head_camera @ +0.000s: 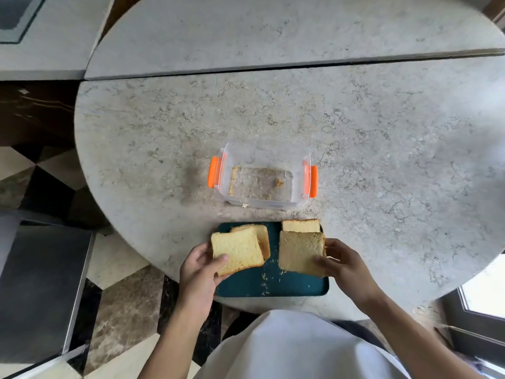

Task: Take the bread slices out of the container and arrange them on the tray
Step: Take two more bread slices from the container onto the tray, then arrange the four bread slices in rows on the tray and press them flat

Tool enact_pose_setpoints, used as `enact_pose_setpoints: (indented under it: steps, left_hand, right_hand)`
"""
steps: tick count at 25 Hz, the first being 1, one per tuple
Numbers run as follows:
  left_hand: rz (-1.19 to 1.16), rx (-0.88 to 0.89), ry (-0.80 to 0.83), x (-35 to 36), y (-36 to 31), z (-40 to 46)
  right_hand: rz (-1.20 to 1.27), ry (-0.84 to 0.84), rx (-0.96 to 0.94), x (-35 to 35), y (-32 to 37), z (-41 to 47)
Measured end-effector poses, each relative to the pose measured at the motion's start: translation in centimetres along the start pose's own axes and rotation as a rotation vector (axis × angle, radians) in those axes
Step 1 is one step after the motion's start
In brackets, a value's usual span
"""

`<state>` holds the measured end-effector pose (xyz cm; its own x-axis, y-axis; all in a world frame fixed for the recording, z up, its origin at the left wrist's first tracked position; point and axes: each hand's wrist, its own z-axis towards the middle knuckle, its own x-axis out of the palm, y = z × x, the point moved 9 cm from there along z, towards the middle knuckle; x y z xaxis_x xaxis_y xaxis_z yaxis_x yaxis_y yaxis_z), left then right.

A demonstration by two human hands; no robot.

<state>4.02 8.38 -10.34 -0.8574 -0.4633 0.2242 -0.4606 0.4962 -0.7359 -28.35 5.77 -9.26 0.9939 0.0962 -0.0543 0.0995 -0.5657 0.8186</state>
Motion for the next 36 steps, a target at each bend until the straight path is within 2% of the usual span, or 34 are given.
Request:
enact_pose_setpoints:
  steps: [8,12,17,20,23,26,30,36]
  left_hand:
    - [0.229,-0.177,-0.029,0.4,7.0,0.1]
    - [0.470,-0.127,-0.076,0.1,6.7,-0.1]
    - [0.775,-0.074,-0.096,0.1,4.5,0.0]
    - [0.862,-0.022,-0.080,0.5,3.2,0.4]
    - [0.873,0.006,-0.083,1.1,1.7,1.3]
    - [0.898,0.018,-0.067,2.2,0.5,2.3]
    - [0.988,0.028,-0.045,3.2,-0.2,3.3]
    - [1.020,0.058,-0.025,3.5,-0.5,4.0]
  right_hand:
    - [-0.152,-0.080,0.165,-1.5,-6.2,0.3]
    - [-0.671,-0.113,0.071,-1.8,-4.9,0.4]
    - [-1.054,-0.207,-0.018,-1.1,-1.4,0.8]
    - [-1.021,-0.236,-0.105,0.2,1.4,1.7]
    - [-0.879,-0.042,-0.207,4.8,2.9,3.3]
    - [-0.891,0.089,-0.196,9.4,2.9,4.8]
    - [-0.994,0.099,-0.133,12.0,2.0,6.5]
    - [-0.923,0.064,-0.073,12.3,1.3,7.2]
